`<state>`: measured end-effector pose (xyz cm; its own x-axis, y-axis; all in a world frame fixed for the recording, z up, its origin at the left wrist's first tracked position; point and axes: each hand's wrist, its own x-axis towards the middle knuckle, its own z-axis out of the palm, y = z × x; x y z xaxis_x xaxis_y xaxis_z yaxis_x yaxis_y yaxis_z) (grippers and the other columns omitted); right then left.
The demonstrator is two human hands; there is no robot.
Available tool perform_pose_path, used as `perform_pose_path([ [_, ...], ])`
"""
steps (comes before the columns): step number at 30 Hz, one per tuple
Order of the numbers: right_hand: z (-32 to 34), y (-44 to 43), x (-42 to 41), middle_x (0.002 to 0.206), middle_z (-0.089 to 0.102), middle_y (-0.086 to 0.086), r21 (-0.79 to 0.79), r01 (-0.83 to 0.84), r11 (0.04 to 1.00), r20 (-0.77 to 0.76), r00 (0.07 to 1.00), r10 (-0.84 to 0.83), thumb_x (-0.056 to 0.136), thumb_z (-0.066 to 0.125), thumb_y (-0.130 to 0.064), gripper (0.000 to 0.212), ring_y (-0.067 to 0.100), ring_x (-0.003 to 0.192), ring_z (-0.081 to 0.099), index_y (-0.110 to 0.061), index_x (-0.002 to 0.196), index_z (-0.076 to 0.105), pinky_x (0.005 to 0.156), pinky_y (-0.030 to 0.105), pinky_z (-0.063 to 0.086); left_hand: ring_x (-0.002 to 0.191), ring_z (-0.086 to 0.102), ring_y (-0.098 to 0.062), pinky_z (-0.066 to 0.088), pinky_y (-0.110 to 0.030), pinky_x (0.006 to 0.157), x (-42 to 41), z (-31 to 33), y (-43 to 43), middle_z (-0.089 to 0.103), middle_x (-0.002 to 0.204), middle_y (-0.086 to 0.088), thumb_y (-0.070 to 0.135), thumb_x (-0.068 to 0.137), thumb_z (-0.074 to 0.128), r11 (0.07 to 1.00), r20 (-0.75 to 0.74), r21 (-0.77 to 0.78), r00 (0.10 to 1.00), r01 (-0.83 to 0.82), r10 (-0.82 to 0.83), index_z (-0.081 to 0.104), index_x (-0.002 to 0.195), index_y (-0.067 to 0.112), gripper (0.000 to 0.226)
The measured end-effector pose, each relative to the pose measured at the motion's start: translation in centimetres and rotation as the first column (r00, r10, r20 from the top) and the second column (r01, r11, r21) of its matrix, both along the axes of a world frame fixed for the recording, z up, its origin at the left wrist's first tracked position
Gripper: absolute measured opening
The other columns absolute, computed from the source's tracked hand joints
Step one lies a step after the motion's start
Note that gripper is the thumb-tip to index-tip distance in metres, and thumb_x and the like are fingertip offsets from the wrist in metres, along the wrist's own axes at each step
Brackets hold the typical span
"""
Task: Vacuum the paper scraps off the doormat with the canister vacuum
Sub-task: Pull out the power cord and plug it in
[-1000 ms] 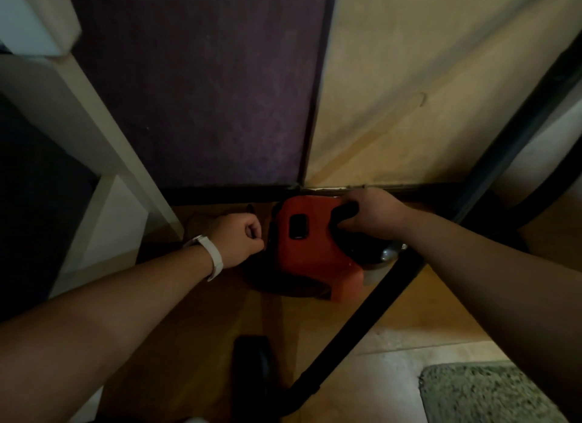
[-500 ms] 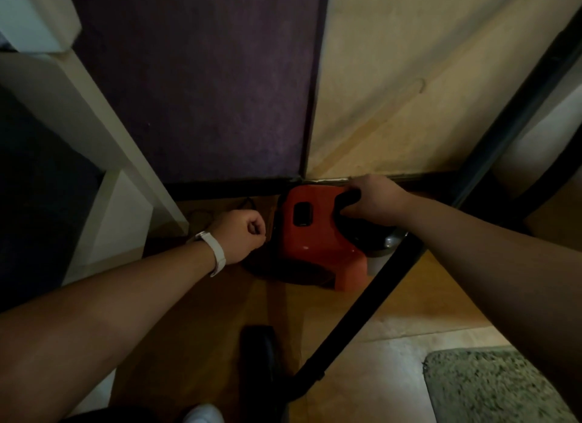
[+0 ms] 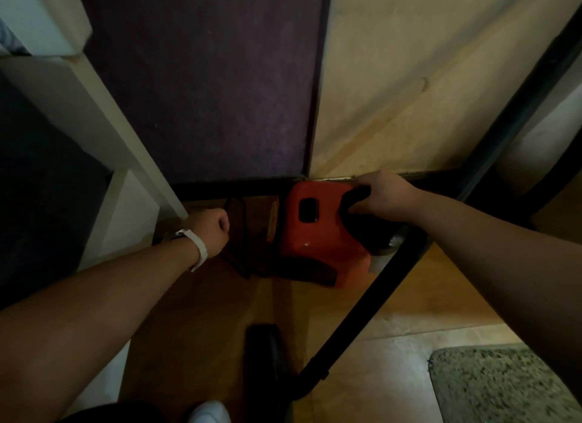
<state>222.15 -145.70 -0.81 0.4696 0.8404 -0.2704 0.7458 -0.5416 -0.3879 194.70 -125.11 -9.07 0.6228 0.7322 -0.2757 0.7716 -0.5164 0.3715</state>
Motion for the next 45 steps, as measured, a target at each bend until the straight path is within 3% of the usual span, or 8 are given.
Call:
perform_pose_path([
  [8, -0.2, -0.4, 0.1, 0.094, 0.055, 0.0, -0.022, -0.025, 0.999, 0.019, 0.999, 0.026, 0.081, 0.083, -0.031, 0.038, 0.019, 0.086, 0.057, -0.009, 0.109, 0.069, 0.069, 0.03, 0.044, 0.084, 0.06, -0.022, 0.043, -0.027, 0.066, 4.3, 1.1, 0.9, 0.064, 0.103, -0.002, 0.017, 0.088, 0.051, 0.983, 0.226, 0.078, 0.963, -0.168, 0.146, 0.06, 0.091, 0.033, 0.018],
  [15, 0.0, -0.8, 0.2, 0.101, 0.062, 0.005, -0.009, -0.046, 0.999, 0.017, 0.999, 0.046, 0.08, 0.085, -0.025, 0.037, 0.024, 0.094, 0.062, -0.008, 0.109, 0.07, 0.072, 0.031, 0.047, 0.101, 0.061, -0.029, 0.046, -0.031, 0.078, 4.6, 2.2, 2.6, 0.067, 0.112, -0.008, 0.014, 0.091, 0.054, 0.941, 0.324, 0.132, 0.911, -0.31, 0.255, 0.064, 0.102, 0.021, 0.016],
  [21, -0.8, -0.5, 0.0, 0.1, 0.061, 0.002, -0.035, -0.074, 0.997, 0.036, 0.997, 0.075, 0.08, 0.084, -0.029, 0.036, 0.019, 0.089, 0.057, -0.011, 0.108, 0.069, 0.071, 0.029, 0.043, 0.089, 0.059, -0.019, 0.044, -0.028, 0.073, 7.2, 5.9, 1.1, 0.06, 0.092, 0.003, 0.016, 0.093, 0.055, 0.95, 0.554, -0.015, 0.789, -0.311, 0.267, 0.064, 0.096, 0.02, 0.01],
  [28, -0.9, 0.4, 0.2, 0.106, 0.064, 0.006, -0.058, -0.049, 0.997, 0.078, 0.996, 0.053, 0.081, 0.082, -0.033, 0.048, 0.023, 0.096, 0.061, -0.009, 0.12, 0.068, 0.073, 0.03, 0.045, 0.062, 0.052, -0.004, 0.042, -0.01, 0.056, 7.0, 9.8, -1.9, 0.052, 0.071, 0.015, 0.011, 0.086, 0.06, 0.97, 0.771, 0.135, 0.636, -0.201, 0.024, 0.061, 0.086, 0.022, 0.011],
  [32, -1.1, 1.0, -0.2, 0.109, 0.068, 0.013, -0.082, -0.041, 0.996, 0.085, 0.995, 0.048, 0.081, 0.08, -0.031, 0.041, 0.03, 0.101, 0.065, -0.007, 0.112, 0.069, 0.077, 0.035, 0.053, 0.065, 0.06, -0.023, 0.053, -0.033, 0.061, 5.5, 9.5, -2.5, 0.053, 0.069, 0.008, 0.007, 0.084, 0.064, 0.985, 0.765, 0.162, 0.638, -0.052, -0.092, 0.063, 0.087, 0.02, 0.013],
  [36, -1.6, 1.4, -0.9, 0.106, 0.068, 0.012, -0.095, -0.048, 0.994, 0.087, 0.995, 0.056, 0.082, 0.078, -0.028, 0.034, 0.03, 0.101, 0.064, -0.008, 0.109, 0.069, 0.074, 0.033, 0.05, 0.068, 0.062, -0.026, 0.055, -0.039, 0.066, 4.7, 9.0, -2.9, 0.059, 0.075, -0.005, 0.005, 0.082, 0.066, 0.987, 0.743, 0.162, 0.66, -0.018, -0.11, 0.064, 0.089, 0.016, 0.014],
  [42, -1.8, 1.9, -1.4, 0.096, 0.066, 0.011, -0.098, -0.061, 0.993, 0.064, 0.996, 0.068, 0.084, 0.075, -0.024, 0.024, 0.028, 0.091, 0.063, -0.005, 0.096, 0.066, 0.072, 0.039, 0.054, 0.071, 0.059, -0.012, 0.048, -0.02, 0.068, 5.0, 8.5, -3.0, 0.055, 0.074, 0.004, 0.005, 0.082, 0.068, 1.0, 0.718, 0.003, 0.696, -0.021, 0.012, 0.062, 0.088, 0.019, 0.016],
  [45, -2.1, 2.2, -2.0, 0.097, 0.06, 0.007, -0.102, -0.092, 0.991, 0.064, 0.993, 0.098, 0.088, 0.072, -0.024, 0.021, 0.026, 0.091, 0.06, -0.013, 0.094, 0.055, 0.07, 0.036, 0.048, 0.063, 0.051, -0.005, 0.043, -0.017, 0.059, 5.3, 8.6, -3.3, 0.051, 0.07, 0.005, 0.009, 0.084, 0.067, 0.996, 0.702, -0.033, 0.708, -0.079, 0.08, 0.056, 0.086, 0.013, 0.011],
])
